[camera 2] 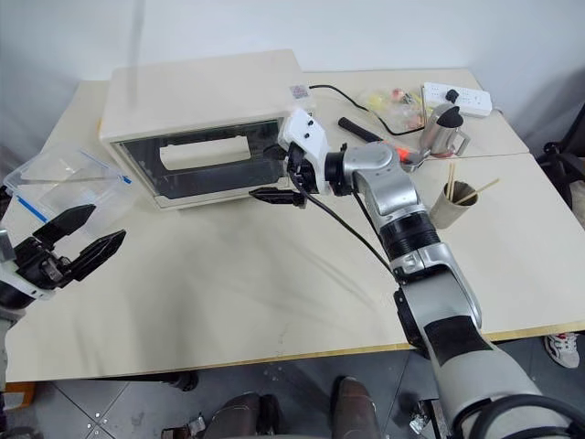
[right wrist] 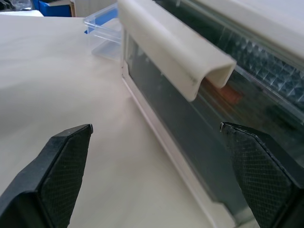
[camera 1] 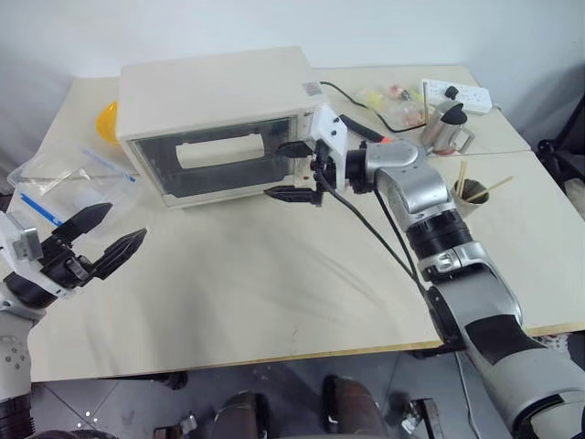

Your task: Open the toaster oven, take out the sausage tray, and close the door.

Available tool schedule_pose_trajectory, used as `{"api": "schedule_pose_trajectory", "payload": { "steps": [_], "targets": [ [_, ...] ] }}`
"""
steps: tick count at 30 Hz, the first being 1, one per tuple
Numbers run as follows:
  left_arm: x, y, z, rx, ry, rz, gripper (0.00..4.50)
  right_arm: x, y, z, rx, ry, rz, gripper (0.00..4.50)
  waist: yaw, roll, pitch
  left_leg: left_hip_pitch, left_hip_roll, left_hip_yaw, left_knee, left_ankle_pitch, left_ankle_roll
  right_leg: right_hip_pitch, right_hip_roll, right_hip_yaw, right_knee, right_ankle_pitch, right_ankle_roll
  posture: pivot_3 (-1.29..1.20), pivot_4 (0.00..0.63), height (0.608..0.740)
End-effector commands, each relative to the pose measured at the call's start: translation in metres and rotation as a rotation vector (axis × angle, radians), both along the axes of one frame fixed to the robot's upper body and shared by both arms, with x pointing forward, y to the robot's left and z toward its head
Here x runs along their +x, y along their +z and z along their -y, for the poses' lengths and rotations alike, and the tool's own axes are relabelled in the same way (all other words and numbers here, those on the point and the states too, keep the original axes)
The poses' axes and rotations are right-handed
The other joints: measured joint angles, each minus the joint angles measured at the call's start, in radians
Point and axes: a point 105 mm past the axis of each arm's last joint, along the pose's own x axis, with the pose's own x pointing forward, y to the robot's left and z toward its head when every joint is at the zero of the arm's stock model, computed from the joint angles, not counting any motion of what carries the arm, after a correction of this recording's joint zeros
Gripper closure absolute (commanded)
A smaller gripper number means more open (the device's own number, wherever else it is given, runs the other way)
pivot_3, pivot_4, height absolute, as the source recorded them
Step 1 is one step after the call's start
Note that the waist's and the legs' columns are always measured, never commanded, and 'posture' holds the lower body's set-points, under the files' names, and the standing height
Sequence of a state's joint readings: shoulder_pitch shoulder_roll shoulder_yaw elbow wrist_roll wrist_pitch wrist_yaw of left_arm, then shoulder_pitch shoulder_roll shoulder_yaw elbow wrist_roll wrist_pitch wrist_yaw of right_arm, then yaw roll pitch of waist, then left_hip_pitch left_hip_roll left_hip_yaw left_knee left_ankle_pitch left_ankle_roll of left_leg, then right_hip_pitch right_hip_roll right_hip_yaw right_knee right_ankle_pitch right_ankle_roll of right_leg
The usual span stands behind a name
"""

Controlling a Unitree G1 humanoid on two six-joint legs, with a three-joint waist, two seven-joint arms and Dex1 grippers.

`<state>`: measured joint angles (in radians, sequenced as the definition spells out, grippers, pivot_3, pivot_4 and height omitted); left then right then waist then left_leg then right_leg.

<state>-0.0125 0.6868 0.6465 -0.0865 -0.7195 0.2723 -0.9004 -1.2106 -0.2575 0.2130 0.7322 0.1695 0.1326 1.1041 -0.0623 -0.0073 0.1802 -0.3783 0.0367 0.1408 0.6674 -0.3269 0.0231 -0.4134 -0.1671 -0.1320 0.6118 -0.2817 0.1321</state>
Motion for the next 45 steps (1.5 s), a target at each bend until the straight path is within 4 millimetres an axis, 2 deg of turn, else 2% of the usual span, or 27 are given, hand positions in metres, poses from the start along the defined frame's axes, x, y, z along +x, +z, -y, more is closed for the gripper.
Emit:
{"api": "schedule_pose_trajectory", "payload": {
  "steps": [1,4,9,16,24,27,32,33,39,45],
  "targets": [
    [-0.012,0.011,-0.001,-0.007,0.023,0.056,0.03,-0.001,0.026,-0.022,0.053,0.039,0.096,0.00,-0.009,0.000,0.000,0.000,0.000,0.001,0.000,0.000,0.000,0.000,0.000,0.001,0.000,0.000,0.000,0.00,0.150,0.740],
    [-0.014,0.012,-0.004,-0.019,0.047,0.064,0.03,-0.008,0.034,-0.028,0.079,0.098,0.096,0.00,-0.018,-0.001,0.000,0.000,0.001,0.001,0.000,0.000,0.000,0.000,0.000,0.001,0.000,0.000,0.000,0.00,0.150,0.740],
    [-0.018,0.014,-0.010,-0.023,0.067,0.072,0.03,-0.026,0.034,-0.033,0.063,0.227,0.082,0.00,-0.023,-0.001,0.000,0.000,0.001,0.001,0.000,0.000,0.000,0.000,0.000,0.001,0.000,0.000,0.000,0.00,0.150,0.740],
    [-0.017,0.025,-0.022,-0.069,0.112,0.099,0.03,-0.055,0.016,-0.031,0.014,0.365,0.039,0.00,-0.024,-0.001,0.000,0.000,0.003,0.001,-0.002,-0.001,-0.002,-0.002,0.002,0.001,0.000,0.000,0.000,0.00,0.150,0.740],
    [-0.010,0.033,-0.039,-0.080,0.123,0.051,0.03,-0.078,-0.021,-0.027,-0.046,0.403,-0.008,0.00,-0.024,-0.001,0.000,0.000,0.003,0.004,-0.002,-0.002,-0.003,-0.003,0.003,0.001,0.000,0.000,0.000,0.00,0.150,0.740],
    [-0.008,0.038,-0.045,-0.079,0.091,0.051,0.63,-0.081,-0.028,-0.027,-0.046,0.394,-0.024,0.00,-0.025,-0.001,0.000,0.000,0.003,0.004,-0.002,-0.002,-0.003,-0.004,0.003,0.001,0.001,0.000,-0.001,0.00,0.150,0.740],
    [0.011,0.040,-0.041,-0.057,0.014,0.018,2.14,-0.082,-0.027,-0.028,-0.031,0.375,-0.032,0.00,-0.022,-0.001,0.000,0.000,0.001,0.006,-0.002,-0.002,-0.003,-0.005,0.004,0.001,0.001,0.000,-0.001,0.00,0.150,0.740],
    [0.014,0.039,-0.041,-0.052,-0.002,0.010,2.55,-0.082,-0.026,-0.028,-0.027,0.372,-0.031,0.00,-0.023,-0.001,0.000,0.000,0.000,0.006,-0.002,-0.002,-0.003,-0.005,0.004,0.001,0.002,0.000,-0.001,0.00,0.150,0.740],
    [0.043,0.039,-0.017,-0.009,-0.139,-0.018,4.40,-0.082,-0.021,-0.030,-0.006,0.356,-0.015,0.00,-0.024,-0.002,0.000,0.001,-0.001,0.006,-0.002,-0.002,-0.004,-0.006,0.004,0.000,0.003,0.000,-0.001,0.00,0.150,0.740],
    [0.074,0.035,0.008,0.054,-0.251,-0.063,4.48,-0.081,-0.019,-0.028,0.008,0.318,-0.011,0.00,-0.025,-0.002,0.000,0.001,-0.002,0.008,-0.002,-0.002,-0.004,-0.006,0.004,-0.001,0.005,0.000,-0.001,0.00,0.150,0.740]
  ]
}}
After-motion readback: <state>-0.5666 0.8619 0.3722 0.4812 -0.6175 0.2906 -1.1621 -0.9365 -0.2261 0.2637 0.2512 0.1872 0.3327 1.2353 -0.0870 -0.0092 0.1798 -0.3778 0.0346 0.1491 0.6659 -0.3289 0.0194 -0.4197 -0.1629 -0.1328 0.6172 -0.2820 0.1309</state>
